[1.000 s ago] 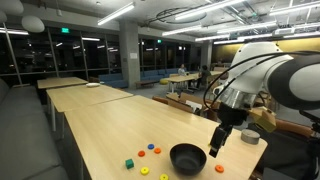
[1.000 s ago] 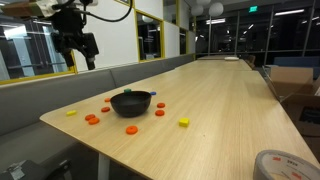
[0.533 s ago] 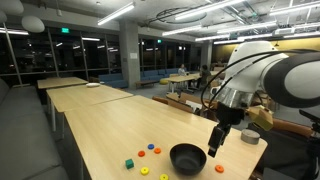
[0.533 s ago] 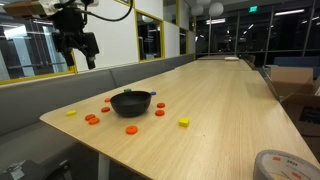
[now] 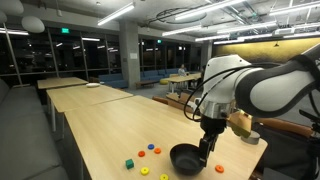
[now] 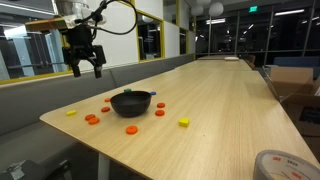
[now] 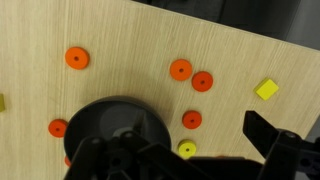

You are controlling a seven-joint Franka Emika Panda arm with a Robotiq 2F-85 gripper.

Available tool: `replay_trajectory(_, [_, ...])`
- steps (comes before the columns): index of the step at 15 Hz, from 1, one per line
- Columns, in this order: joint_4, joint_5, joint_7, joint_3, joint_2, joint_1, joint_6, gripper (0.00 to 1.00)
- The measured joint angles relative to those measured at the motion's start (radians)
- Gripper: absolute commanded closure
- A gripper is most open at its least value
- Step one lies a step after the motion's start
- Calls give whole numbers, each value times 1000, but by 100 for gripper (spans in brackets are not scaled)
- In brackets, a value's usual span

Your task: Put some of the discs on the table in the bowl

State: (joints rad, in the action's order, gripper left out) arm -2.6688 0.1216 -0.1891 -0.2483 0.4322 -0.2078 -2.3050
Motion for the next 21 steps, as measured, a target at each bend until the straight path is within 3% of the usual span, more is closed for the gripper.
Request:
replay_trajectory(11, [222,-74,-30,-93,-318,-43,-23,0])
replay_trajectory(21, [258,-78,-51,-81,-496,-62,-174,0])
